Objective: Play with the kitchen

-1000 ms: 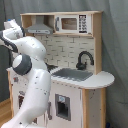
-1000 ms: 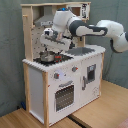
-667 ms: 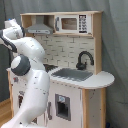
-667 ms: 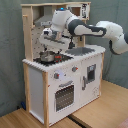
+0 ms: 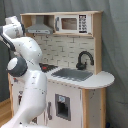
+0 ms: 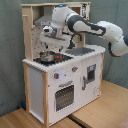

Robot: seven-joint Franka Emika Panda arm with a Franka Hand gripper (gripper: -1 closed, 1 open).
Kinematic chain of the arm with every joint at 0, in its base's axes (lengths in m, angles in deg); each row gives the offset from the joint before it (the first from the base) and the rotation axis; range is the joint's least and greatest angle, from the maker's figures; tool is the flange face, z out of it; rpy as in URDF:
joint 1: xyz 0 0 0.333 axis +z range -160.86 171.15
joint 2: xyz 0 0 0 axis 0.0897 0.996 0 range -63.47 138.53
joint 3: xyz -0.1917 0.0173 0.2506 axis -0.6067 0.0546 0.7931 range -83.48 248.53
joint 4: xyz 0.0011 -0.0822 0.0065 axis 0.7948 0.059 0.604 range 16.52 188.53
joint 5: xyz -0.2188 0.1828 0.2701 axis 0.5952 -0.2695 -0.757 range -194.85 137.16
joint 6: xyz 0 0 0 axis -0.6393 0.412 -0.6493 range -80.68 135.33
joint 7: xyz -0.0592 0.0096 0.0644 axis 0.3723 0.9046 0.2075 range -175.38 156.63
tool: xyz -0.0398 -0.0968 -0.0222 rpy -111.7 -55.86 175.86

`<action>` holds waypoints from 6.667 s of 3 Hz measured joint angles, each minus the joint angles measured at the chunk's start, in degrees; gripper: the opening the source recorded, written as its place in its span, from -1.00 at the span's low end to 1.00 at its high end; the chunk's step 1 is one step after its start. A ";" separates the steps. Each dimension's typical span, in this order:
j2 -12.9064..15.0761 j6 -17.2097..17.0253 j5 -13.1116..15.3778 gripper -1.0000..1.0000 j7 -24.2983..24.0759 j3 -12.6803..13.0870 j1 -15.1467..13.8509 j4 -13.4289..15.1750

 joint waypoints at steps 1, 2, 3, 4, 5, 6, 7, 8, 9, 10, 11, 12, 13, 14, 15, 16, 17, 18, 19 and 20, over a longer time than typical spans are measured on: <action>-0.06 -4.52 0.13 1.00 1.43 -0.05 1.27 -3.16; 0.57 -8.93 0.39 1.00 4.09 -2.08 -0.24 -3.82; 2.70 -7.35 0.55 1.00 8.28 -5.30 -0.03 -3.81; 4.13 -5.21 1.50 1.00 13.25 -6.08 0.20 -3.80; 6.58 -3.64 1.50 1.00 13.57 -5.91 1.11 -3.80; 6.58 -3.64 1.50 -1.00 13.58 -5.90 1.11 -3.80; 3.66 -11.33 1.49 -1.00 12.71 -5.45 0.96 -4.55; 0.92 -17.01 1.48 -1.00 11.14 -5.00 0.53 -4.59; -0.93 -22.00 1.46 -1.00 9.01 -4.44 0.14 -4.59; -2.33 -27.15 1.46 -1.00 6.12 -3.78 -0.76 -4.59; -3.82 -31.88 1.46 -1.00 3.66 -3.41 -2.58 -4.59; -5.72 -36.39 1.44 -1.00 1.26 -2.93 -4.52 -4.59; -6.91 -40.24 1.44 -1.00 -2.70 -1.11 -6.04 -4.58; -7.03 -41.14 1.44 -1.00 -8.29 0.33 -6.65 -4.50; -7.03 -41.14 1.43 -1.00 -14.14 1.55 -6.88 -4.49; -6.11 -39.99 1.32 -1.00 -16.35 6.89 -7.03 -4.02; -4.29 -35.77 1.33 -1.00 -16.32 10.20 -6.90 -2.38; -3.64 -30.86 1.33 -1.00 -16.32 11.01 -6.99 0.63; -3.59 -25.75 1.37 -1.00 -16.52 11.01 -7.16 3.65; -3.61 -21.95 1.44 -1.00 -19.27 10.97 -8.79 6.66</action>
